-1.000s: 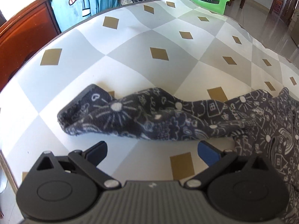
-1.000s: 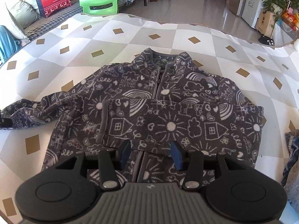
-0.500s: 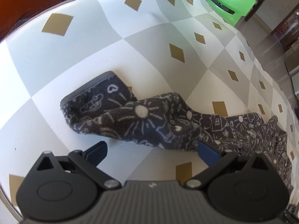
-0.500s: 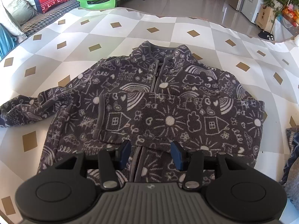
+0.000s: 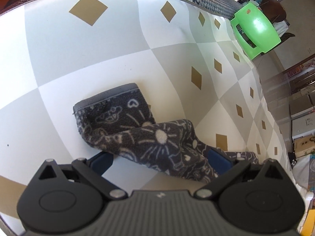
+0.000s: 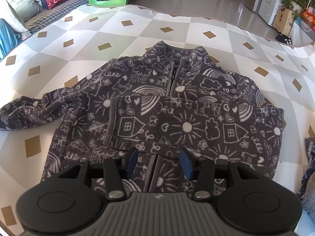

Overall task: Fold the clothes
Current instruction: 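Grasp the other doodle sleeve cuff with the left gripper and lift it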

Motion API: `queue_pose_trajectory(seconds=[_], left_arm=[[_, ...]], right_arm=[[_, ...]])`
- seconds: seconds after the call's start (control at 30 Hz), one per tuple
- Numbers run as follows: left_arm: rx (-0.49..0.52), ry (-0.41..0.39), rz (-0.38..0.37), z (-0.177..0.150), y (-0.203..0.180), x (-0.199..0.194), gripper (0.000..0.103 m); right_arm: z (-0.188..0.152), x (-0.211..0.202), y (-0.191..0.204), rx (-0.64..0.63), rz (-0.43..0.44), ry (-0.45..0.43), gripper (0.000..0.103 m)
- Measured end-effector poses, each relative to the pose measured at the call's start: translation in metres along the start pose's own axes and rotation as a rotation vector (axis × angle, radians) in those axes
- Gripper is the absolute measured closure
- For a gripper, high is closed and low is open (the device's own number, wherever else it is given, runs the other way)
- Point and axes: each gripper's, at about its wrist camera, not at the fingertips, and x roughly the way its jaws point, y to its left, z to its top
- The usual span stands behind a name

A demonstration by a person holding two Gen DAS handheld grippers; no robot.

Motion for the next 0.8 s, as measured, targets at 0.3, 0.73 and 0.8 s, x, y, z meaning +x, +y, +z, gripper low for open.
queue_pose_trajectory(seconds=[0.3,0.73,0.8], left_arm=[[-0.113,-0.034,-0.045,0.003,0.013,0.003,0.037],[-0.181,-0.13,0.014,0.004,0.017,0.005,0.07],[-0.195,-0.137,0.02,0.004,0.016,0.006,0.072]], right_arm=[[0.0,0.002,-0.003,0.008,-0.012,0.007,0.057],[-0.003,0.005,0.002,-0.018,-0.013,0.017,0.057],[-0.004,0.007,0.003,-0.026,-0.016,0.022,0.057]])
